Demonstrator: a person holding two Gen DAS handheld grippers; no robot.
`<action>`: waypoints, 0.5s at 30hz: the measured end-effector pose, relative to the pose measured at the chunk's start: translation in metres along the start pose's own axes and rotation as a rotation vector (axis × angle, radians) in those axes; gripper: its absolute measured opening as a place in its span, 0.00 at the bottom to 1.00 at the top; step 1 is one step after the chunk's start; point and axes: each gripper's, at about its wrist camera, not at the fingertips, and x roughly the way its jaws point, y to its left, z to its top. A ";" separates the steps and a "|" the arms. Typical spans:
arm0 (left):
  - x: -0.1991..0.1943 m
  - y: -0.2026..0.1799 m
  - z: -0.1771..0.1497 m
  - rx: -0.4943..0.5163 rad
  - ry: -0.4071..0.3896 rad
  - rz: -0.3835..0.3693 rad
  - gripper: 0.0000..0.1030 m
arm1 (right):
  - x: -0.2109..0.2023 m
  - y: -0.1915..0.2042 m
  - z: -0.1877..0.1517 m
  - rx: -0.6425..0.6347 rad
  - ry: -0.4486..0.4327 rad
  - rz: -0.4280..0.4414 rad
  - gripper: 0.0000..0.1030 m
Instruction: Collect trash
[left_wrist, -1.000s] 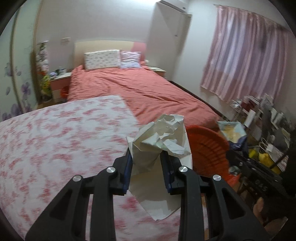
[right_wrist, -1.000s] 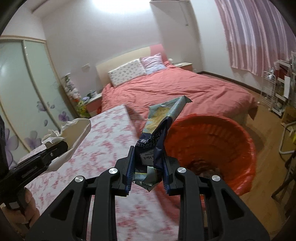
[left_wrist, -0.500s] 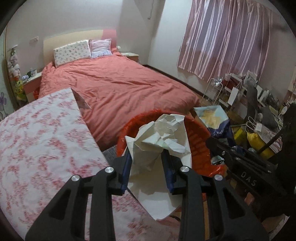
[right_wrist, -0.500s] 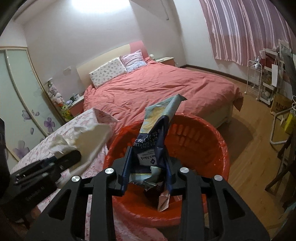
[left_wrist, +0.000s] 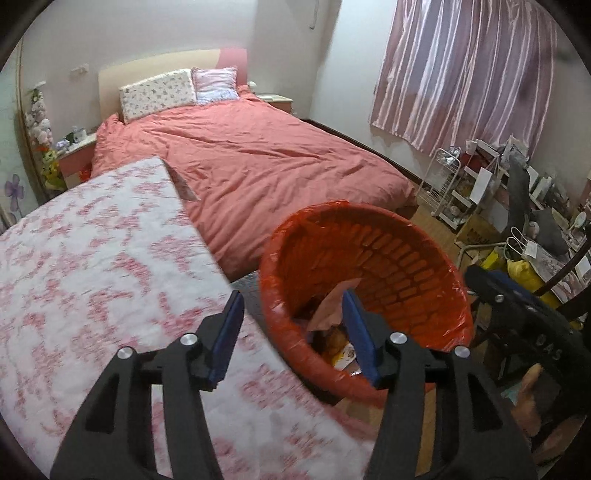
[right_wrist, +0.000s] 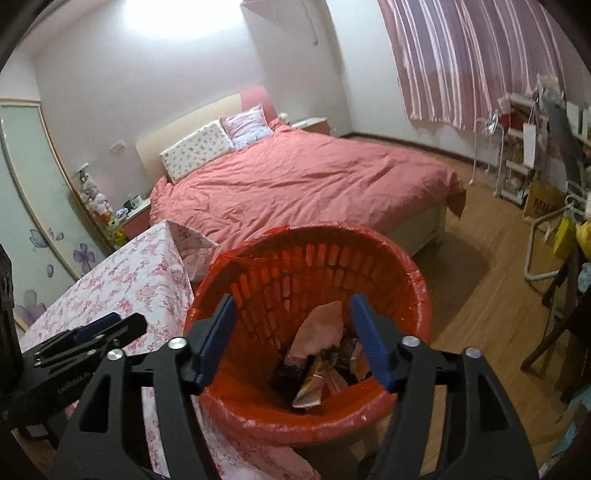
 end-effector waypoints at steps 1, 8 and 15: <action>-0.009 0.004 -0.003 -0.002 -0.013 0.011 0.58 | -0.004 -0.001 0.000 -0.005 -0.011 -0.001 0.71; -0.088 0.032 -0.037 -0.038 -0.117 0.099 0.75 | -0.060 0.023 -0.016 -0.039 -0.118 0.006 0.94; -0.165 0.052 -0.085 -0.070 -0.231 0.216 0.96 | -0.110 0.052 -0.041 -0.070 -0.204 -0.024 0.98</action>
